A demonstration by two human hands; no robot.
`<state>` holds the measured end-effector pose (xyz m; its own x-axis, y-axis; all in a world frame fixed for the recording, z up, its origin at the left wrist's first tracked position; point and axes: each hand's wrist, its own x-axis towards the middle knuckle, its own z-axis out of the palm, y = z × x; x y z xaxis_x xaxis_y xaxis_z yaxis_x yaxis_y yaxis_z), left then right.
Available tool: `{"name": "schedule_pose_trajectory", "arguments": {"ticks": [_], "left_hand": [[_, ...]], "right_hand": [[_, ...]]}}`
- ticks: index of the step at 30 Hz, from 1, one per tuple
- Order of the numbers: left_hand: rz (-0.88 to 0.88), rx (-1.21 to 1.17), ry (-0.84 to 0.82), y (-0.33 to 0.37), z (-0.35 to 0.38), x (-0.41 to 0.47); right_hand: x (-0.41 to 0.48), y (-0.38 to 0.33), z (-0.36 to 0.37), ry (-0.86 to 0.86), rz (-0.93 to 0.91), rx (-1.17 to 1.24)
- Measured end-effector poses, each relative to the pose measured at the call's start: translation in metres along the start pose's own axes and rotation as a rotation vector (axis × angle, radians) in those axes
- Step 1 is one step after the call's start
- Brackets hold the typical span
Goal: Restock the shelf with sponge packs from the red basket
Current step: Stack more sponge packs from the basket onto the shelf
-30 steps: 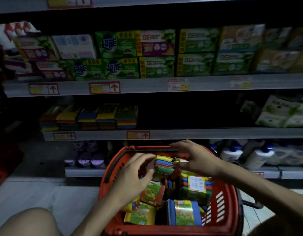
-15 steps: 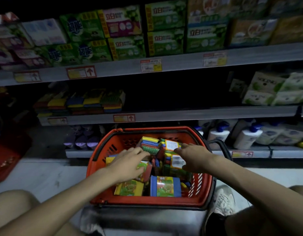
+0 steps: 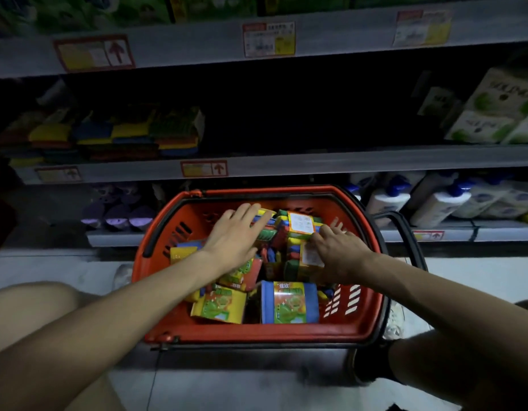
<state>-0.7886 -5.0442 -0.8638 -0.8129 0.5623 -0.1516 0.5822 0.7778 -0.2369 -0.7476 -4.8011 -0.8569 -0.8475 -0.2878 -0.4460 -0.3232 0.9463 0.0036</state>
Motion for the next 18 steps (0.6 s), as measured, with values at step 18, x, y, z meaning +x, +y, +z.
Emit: {"name": "schedule_pose_trajectory", "arguments": {"ticks": [18], "left_hand": [[-0.315,-0.377,0.231,-0.019,0.016,-0.002]], "right_hand": [[0.005,-0.024,0.004,0.061,-0.008,0.050]]}}
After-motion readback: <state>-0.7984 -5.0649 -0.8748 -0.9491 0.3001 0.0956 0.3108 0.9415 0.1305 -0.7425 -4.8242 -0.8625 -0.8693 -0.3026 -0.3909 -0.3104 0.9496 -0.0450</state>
